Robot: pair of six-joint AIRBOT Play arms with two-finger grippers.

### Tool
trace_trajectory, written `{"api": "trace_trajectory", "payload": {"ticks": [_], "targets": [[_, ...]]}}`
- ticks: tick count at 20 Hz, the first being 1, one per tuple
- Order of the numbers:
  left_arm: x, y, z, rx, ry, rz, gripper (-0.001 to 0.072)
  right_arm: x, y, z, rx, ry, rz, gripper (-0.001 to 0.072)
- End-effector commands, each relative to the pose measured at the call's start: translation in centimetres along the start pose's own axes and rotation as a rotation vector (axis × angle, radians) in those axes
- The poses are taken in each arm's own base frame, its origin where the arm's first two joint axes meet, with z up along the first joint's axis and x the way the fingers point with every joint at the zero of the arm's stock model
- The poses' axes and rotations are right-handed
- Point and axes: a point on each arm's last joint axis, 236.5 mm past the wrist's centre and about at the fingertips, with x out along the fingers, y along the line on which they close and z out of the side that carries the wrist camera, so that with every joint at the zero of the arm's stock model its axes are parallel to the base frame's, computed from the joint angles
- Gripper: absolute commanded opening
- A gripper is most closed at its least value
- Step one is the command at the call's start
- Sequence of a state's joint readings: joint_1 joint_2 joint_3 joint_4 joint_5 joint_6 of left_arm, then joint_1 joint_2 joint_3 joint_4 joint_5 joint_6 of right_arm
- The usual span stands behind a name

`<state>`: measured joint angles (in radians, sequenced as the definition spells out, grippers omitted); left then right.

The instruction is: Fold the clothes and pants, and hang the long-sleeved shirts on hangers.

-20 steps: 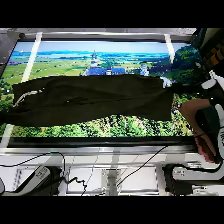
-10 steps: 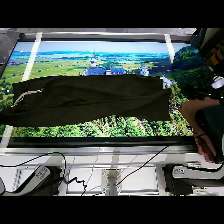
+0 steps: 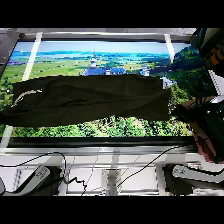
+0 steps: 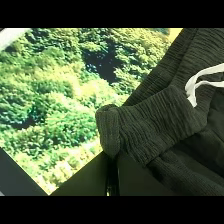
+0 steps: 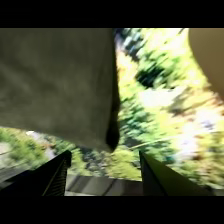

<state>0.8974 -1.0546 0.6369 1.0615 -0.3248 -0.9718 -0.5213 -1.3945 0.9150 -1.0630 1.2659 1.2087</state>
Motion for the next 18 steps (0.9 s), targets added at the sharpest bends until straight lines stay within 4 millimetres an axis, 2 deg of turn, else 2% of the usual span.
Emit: {"api": "trace_trajectory", "payload": {"ticks": [1,3,5,7,11,15,16,18], "targets": [[0.0,0.0,0.0,0.001,0.0,0.0,0.0037,1.2,2.9,0.8,0.041,-0.06,0.123,0.0506],[0.0,0.0,0.0,0.0,0.0,0.0,0.0037,0.1,5.0,5.2,0.091,-0.229,0.2,0.0517],[0.0,-0.1,0.0,-0.007,-0.001,-0.002,0.0037,-1.7,5.9,10.1,0.134,-0.423,0.22,0.0575],[0.0,-0.3,0.2,-0.049,-0.009,-0.014,0.0037,-2.6,6.2,13.2,0.167,-0.53,0.201,0.0573],[0.0,-0.5,0.4,-0.074,-0.015,-0.02,0.0037,-0.1,7.0,15.7,0.262,-0.481,0.217,0.0574],[0.0,-0.3,0.5,-0.074,-0.023,-0.014,0.0037,1.0,5.9,18.5,0.347,-0.494,0.217,0.0547],[0.0,-0.2,0.7,-0.074,-0.029,-0.009,0.0037,1.3,5.5,18.7,0.364,-0.489,0.209,0.05],[0.0,-0.1,0.8,-0.074,-0.035,-0.005,0.0037,2.8,4.9,17.9,0.39,-0.438,0.185,0.0483]]}}
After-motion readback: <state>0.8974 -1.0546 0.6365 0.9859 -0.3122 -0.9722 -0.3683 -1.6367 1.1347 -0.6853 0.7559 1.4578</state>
